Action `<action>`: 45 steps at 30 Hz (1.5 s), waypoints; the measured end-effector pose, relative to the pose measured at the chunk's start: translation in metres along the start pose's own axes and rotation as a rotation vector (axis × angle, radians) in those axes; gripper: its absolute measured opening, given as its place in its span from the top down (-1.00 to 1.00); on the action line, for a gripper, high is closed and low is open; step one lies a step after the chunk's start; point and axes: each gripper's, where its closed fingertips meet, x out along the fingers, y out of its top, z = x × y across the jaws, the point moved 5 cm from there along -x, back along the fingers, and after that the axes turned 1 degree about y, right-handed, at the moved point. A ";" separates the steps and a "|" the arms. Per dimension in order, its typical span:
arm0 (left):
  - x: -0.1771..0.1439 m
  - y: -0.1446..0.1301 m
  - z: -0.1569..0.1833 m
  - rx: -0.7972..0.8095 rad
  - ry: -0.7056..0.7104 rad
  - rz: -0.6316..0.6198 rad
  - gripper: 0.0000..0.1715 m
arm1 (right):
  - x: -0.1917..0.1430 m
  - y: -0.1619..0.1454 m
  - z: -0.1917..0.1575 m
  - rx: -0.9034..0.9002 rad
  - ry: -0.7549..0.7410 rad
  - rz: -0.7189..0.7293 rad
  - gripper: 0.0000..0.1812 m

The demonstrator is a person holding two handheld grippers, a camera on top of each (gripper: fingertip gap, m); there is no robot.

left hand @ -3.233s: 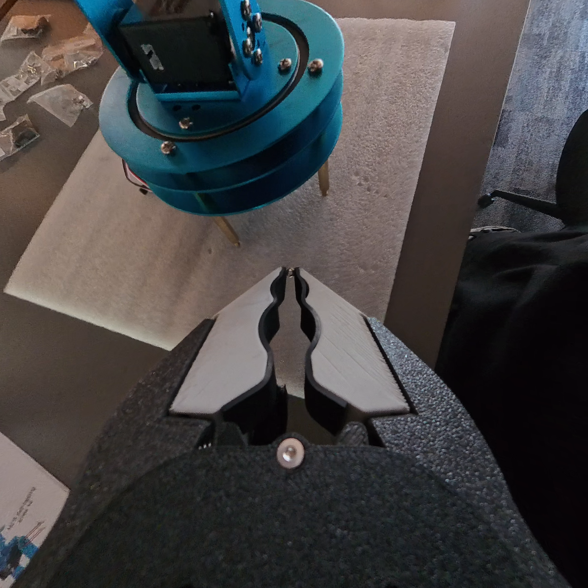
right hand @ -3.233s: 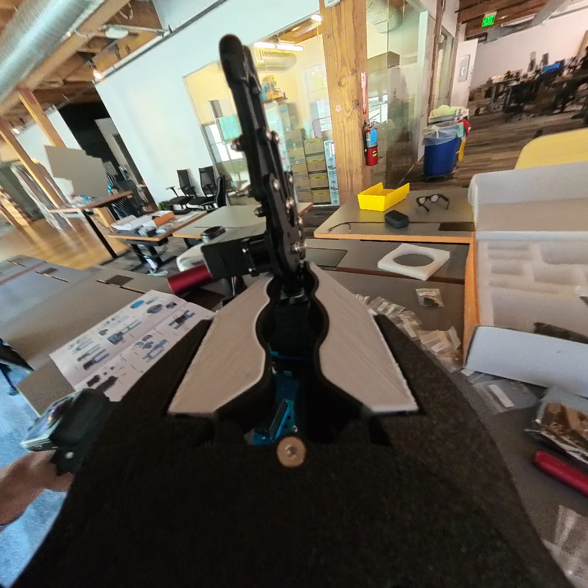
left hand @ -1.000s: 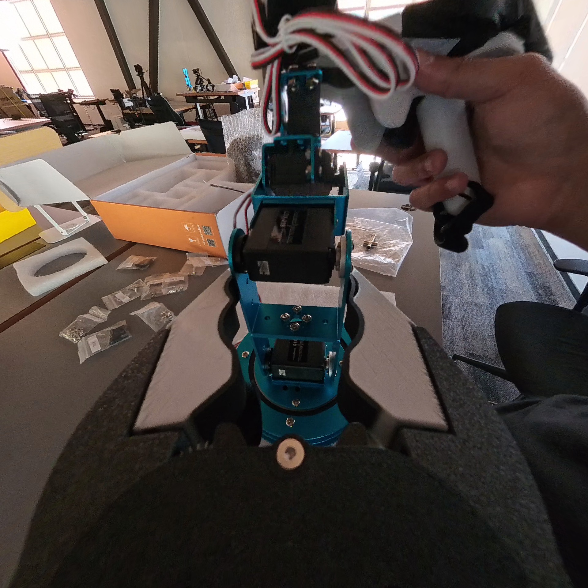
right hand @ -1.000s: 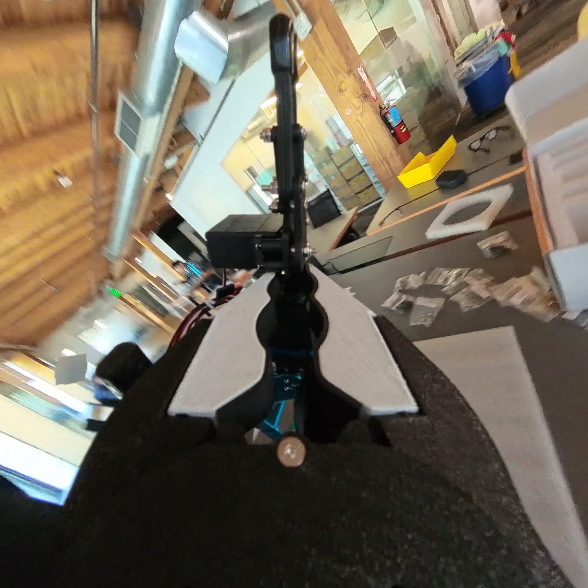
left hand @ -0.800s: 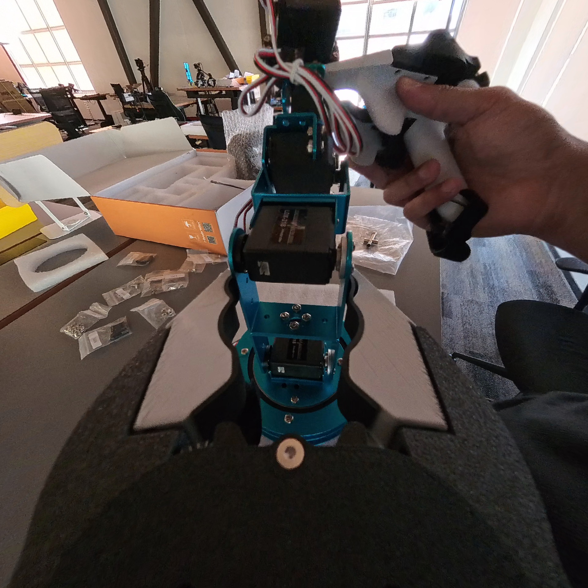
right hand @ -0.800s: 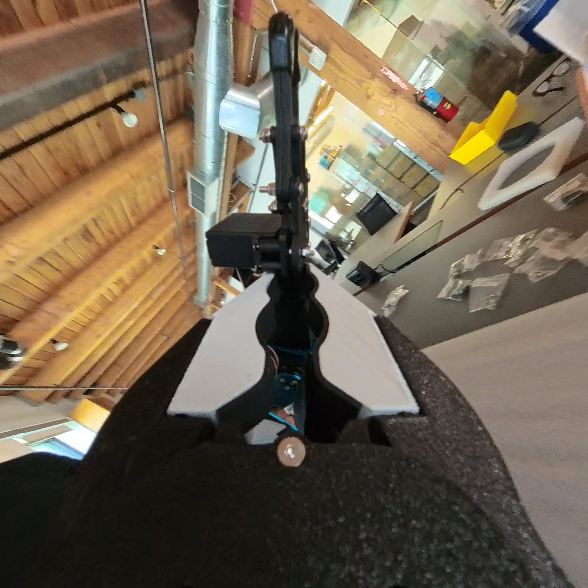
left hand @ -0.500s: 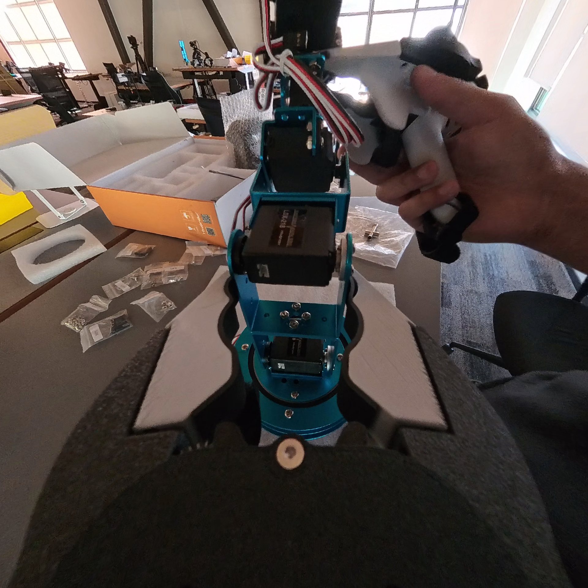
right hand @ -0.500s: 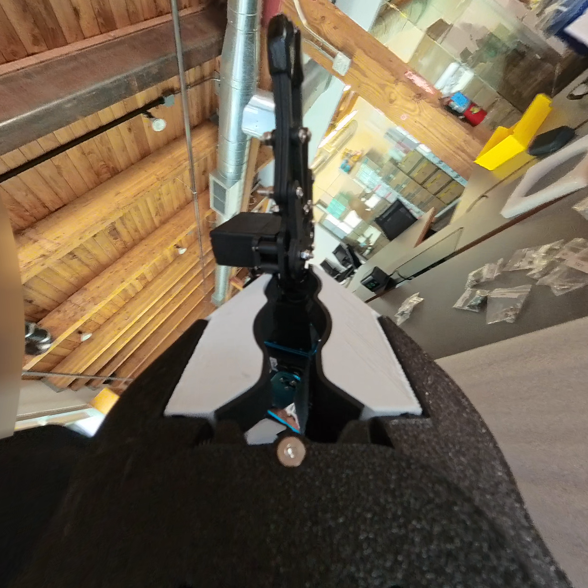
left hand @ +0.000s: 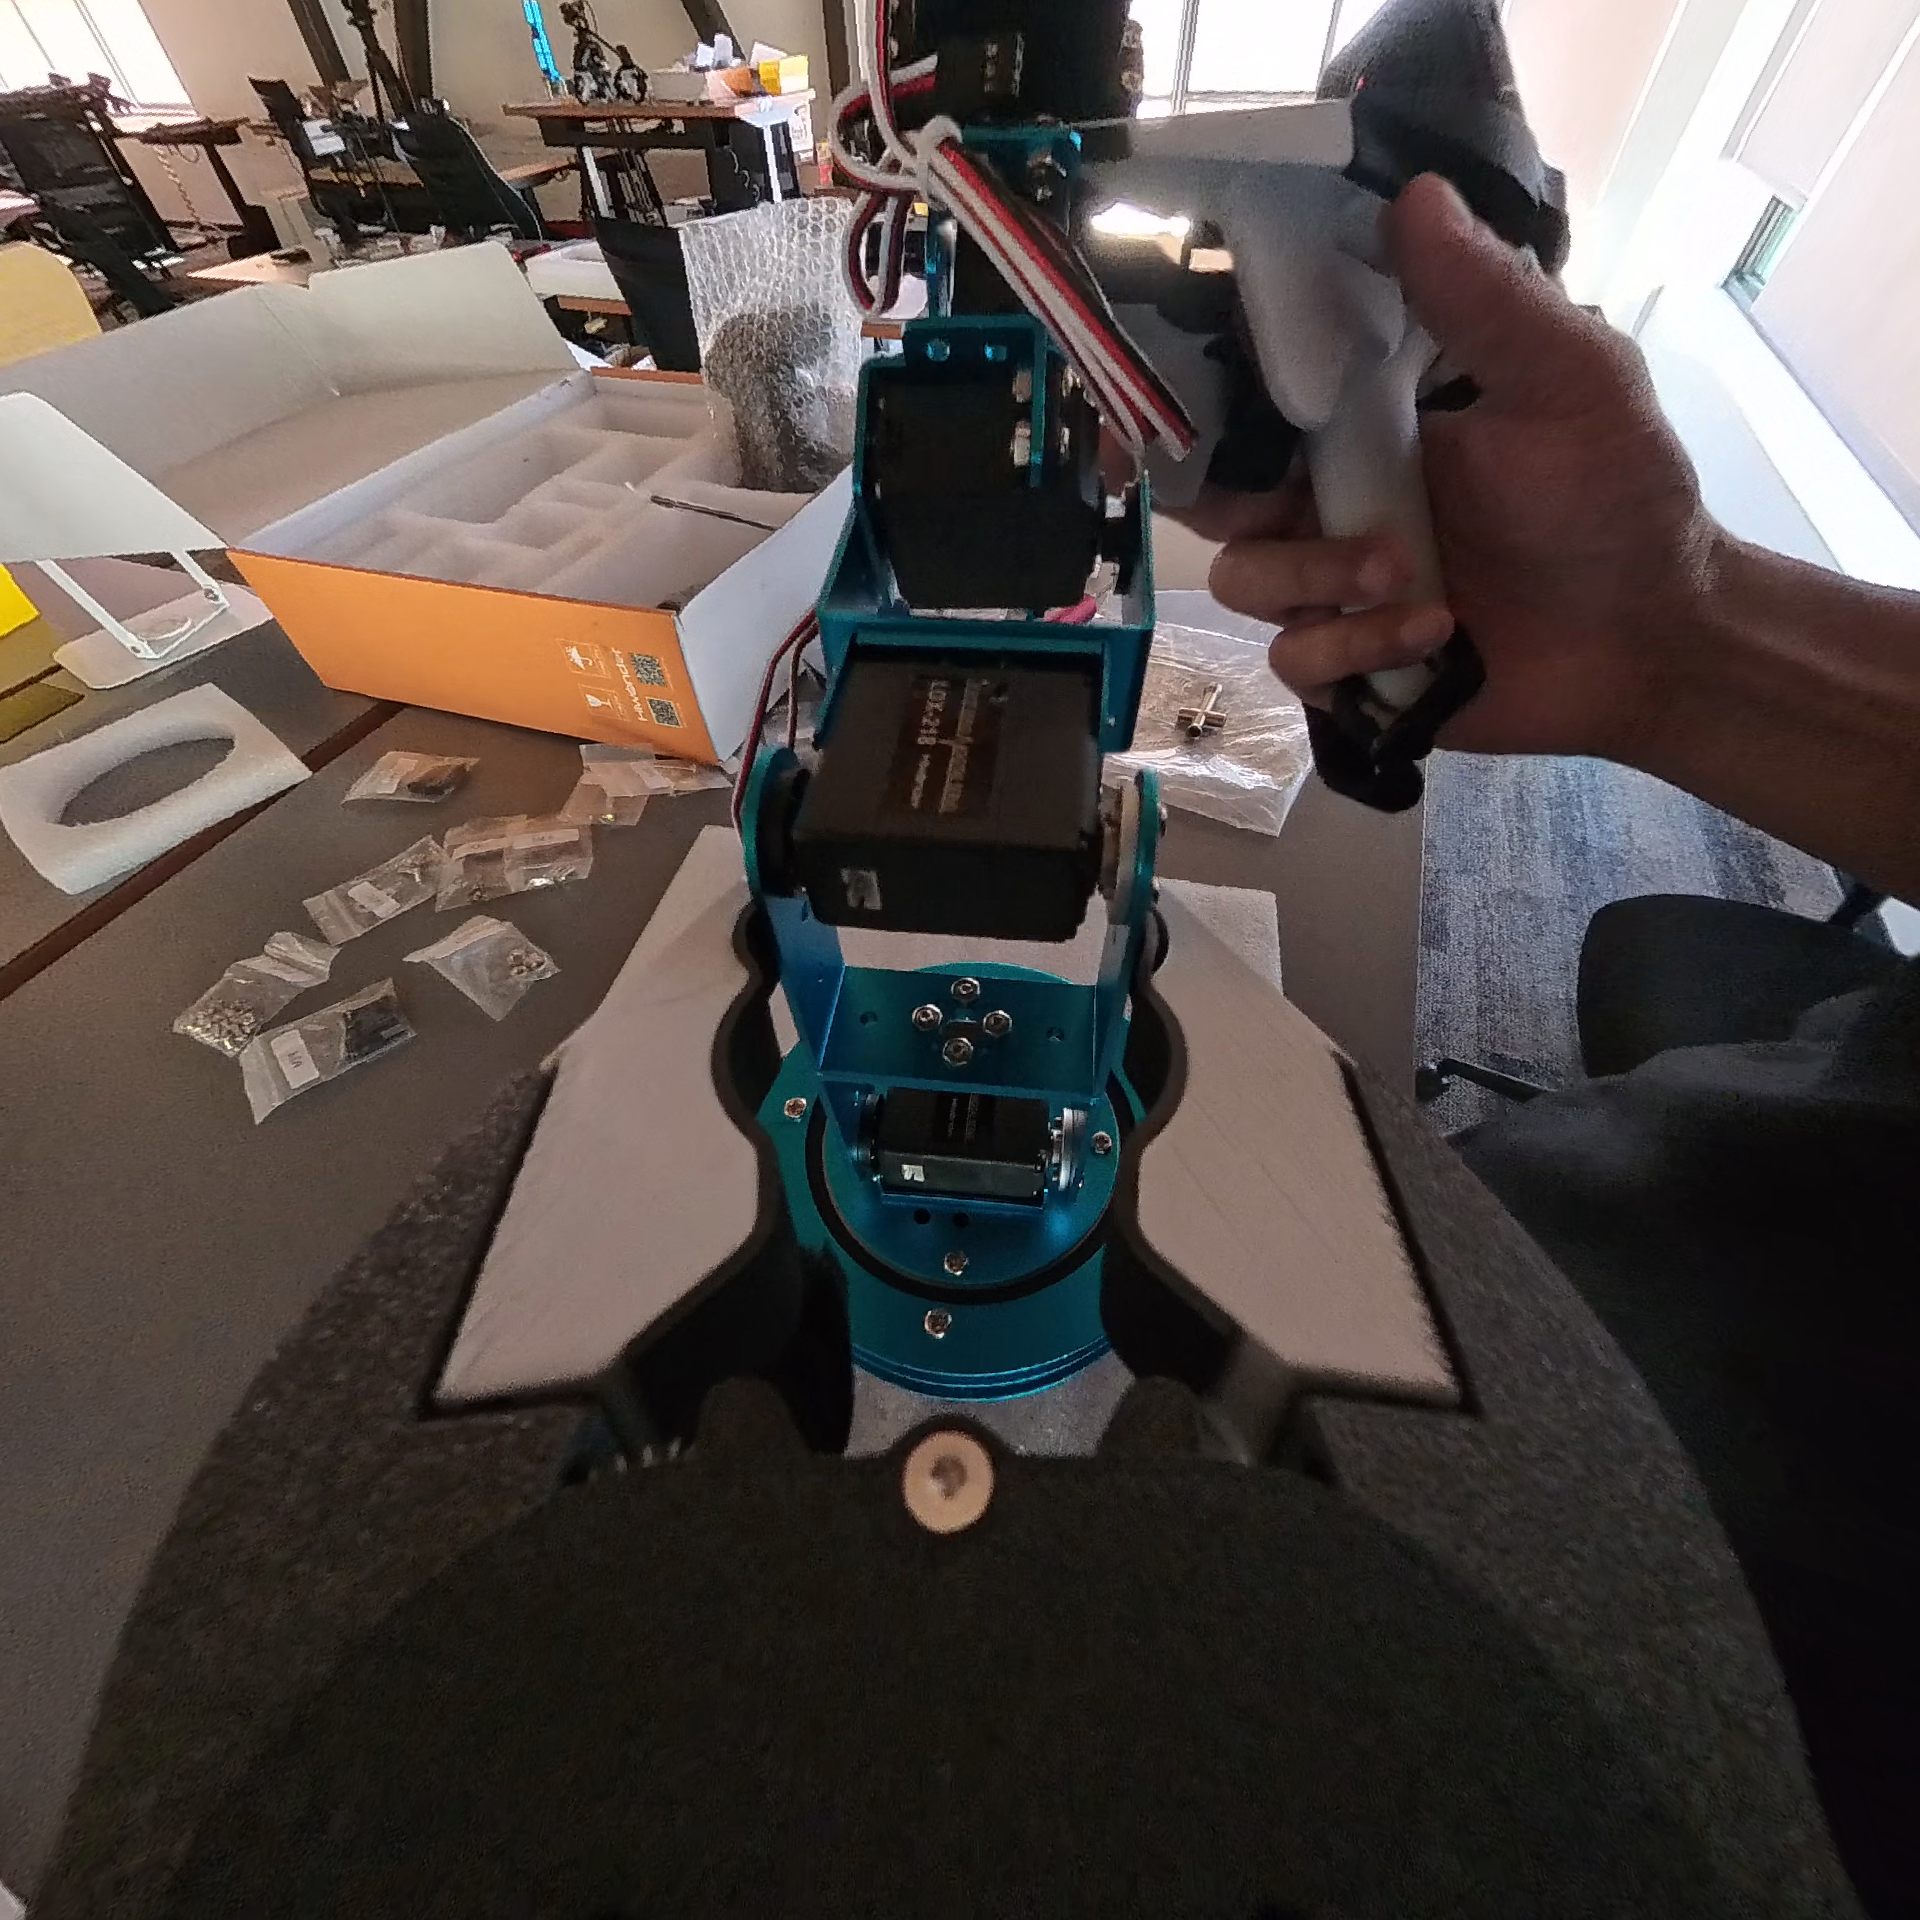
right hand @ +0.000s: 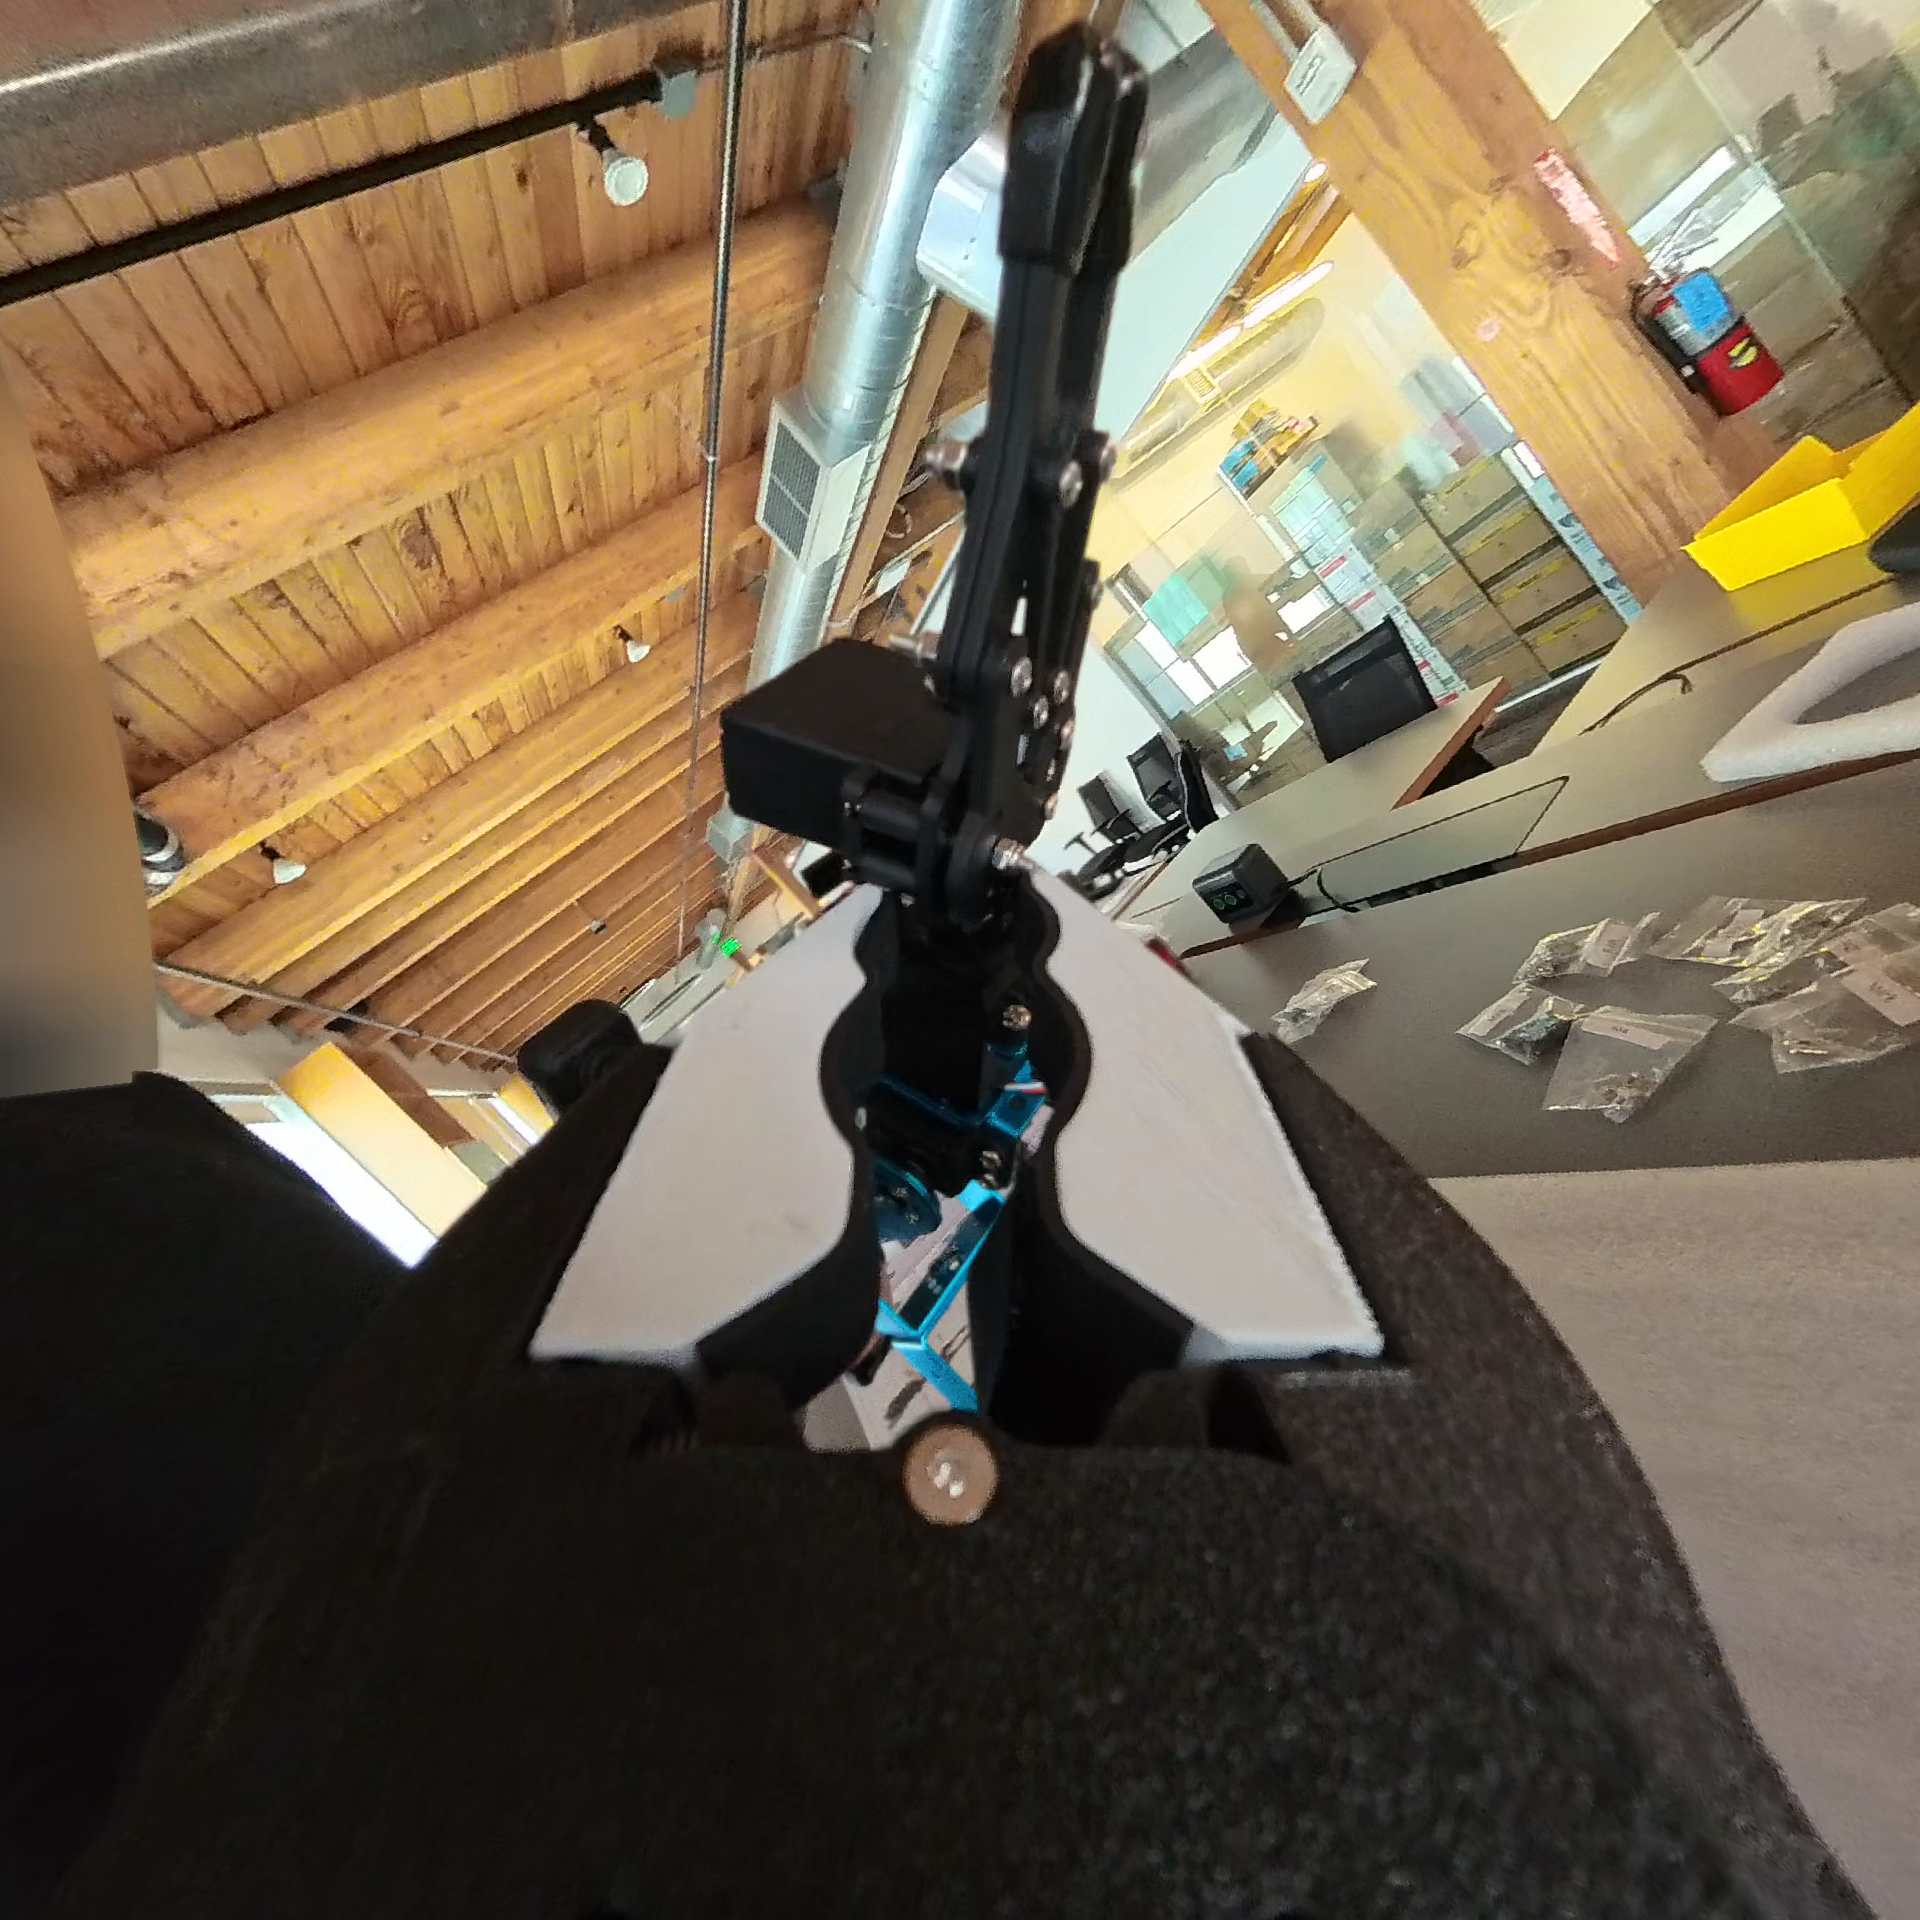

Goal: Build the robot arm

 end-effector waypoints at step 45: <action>-0.019 -0.134 0.018 -0.188 0.157 -0.569 0.75 | 0.004 0.011 -0.027 0.130 0.107 -0.191 0.09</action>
